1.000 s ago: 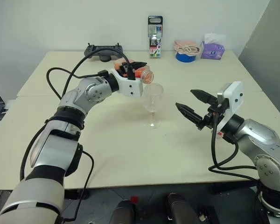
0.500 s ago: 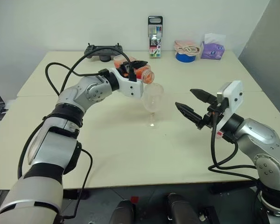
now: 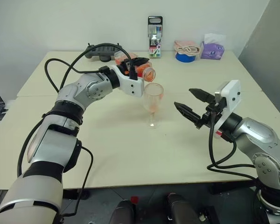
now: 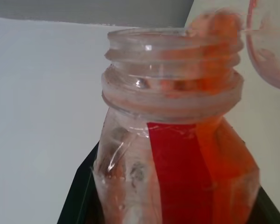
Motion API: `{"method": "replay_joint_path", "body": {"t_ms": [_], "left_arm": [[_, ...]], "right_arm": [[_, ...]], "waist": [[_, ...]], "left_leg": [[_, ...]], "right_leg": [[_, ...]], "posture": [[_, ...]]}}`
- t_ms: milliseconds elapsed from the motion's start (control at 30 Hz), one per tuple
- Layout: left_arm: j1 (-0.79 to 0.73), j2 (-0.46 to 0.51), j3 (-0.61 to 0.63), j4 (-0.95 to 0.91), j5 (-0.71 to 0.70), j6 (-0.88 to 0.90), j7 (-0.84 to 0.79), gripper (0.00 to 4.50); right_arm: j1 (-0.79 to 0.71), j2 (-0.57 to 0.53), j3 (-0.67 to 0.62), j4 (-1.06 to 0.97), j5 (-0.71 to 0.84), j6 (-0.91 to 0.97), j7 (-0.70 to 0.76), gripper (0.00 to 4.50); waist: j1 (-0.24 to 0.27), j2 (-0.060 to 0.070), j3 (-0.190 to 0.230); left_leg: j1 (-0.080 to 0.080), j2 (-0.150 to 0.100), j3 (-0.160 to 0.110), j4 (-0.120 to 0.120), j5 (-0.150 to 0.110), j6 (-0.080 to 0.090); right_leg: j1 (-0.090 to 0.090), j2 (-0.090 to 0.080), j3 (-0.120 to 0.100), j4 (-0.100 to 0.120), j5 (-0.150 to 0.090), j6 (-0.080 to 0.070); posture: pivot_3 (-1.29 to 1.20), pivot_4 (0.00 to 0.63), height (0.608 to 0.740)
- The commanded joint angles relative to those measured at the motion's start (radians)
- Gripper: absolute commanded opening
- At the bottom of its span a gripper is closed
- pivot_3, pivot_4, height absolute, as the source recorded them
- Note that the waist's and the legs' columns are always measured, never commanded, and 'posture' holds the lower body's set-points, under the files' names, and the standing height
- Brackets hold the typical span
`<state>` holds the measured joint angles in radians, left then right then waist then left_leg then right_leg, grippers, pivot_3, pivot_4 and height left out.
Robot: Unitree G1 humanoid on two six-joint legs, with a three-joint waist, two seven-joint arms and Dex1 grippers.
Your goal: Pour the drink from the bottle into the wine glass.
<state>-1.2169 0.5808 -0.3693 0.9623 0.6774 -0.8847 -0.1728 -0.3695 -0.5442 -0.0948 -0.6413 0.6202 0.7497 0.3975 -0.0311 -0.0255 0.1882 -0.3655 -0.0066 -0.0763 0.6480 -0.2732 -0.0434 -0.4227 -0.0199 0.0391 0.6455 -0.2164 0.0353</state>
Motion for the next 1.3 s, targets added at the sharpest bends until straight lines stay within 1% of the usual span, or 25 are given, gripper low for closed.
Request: {"method": "replay_joint_path", "body": {"t_ms": [33,533,733,833,933,1300], "left_arm": [[-0.044,0.018,-0.002,-0.009,0.004,-0.014,0.031,1.66],[-0.07,0.028,-0.02,0.012,0.039,-0.024,0.08,1.66],[-0.076,0.037,-0.026,0.014,0.046,-0.041,0.087,1.66],[-0.083,0.038,-0.036,0.027,0.057,-0.043,0.098,1.66],[-0.087,0.037,-0.043,0.037,0.066,-0.045,0.107,1.66],[-0.103,0.037,-0.056,0.055,0.069,-0.048,0.122,1.66]], "right_arm": [[-0.019,0.004,-0.006,-0.017,0.004,-0.013,0.0,3.79],[0.002,-0.001,-0.011,-0.035,0.048,0.011,0.019,3.79],[0.078,0.001,-0.08,-0.11,0.068,-0.012,0.0,3.79],[0.143,-0.014,-0.101,-0.154,0.077,-0.006,0.001,3.79],[0.159,-0.024,-0.081,-0.16,0.067,-0.01,0.006,3.79],[0.136,-0.019,-0.033,-0.145,0.059,-0.022,-0.001,3.79]], "waist": [[0.0,0.0,0.0],[0.0,0.0,0.0],[0.001,0.0,0.0],[0.002,0.0,0.0],[0.0,0.0,0.0],[0.0,0.0,0.0]], "left_leg": [[0.0,0.0,0.0,0.0,0.0,0.0],[0.0,0.0,0.0,0.001,0.0,0.0],[0.0,0.0,0.0,0.0,0.0,0.0],[0.0,0.0,0.0,0.001,0.0,0.0],[0.0,0.0,0.0,0.001,0.0,0.0],[0.0,0.0,0.0,0.004,0.0,0.0]], "right_leg": [[0.0,0.0,0.0,0.0,0.0,0.0],[0.0,0.0,0.0,0.0,0.0,0.0],[0.0,0.0,0.0,0.001,0.0,0.0],[0.0,0.0,0.0,0.0,0.0,0.0],[0.0,0.0,0.0,0.001,0.0,0.0],[0.001,0.0,0.001,0.001,0.001,0.001]], "posture": [[0.0,0.15,0.74],[0.0,0.15,0.74],[0.0,0.15,0.74],[0.0,0.15,0.74],[0.0,0.15,0.74],[0.0,0.15,0.74]]}}
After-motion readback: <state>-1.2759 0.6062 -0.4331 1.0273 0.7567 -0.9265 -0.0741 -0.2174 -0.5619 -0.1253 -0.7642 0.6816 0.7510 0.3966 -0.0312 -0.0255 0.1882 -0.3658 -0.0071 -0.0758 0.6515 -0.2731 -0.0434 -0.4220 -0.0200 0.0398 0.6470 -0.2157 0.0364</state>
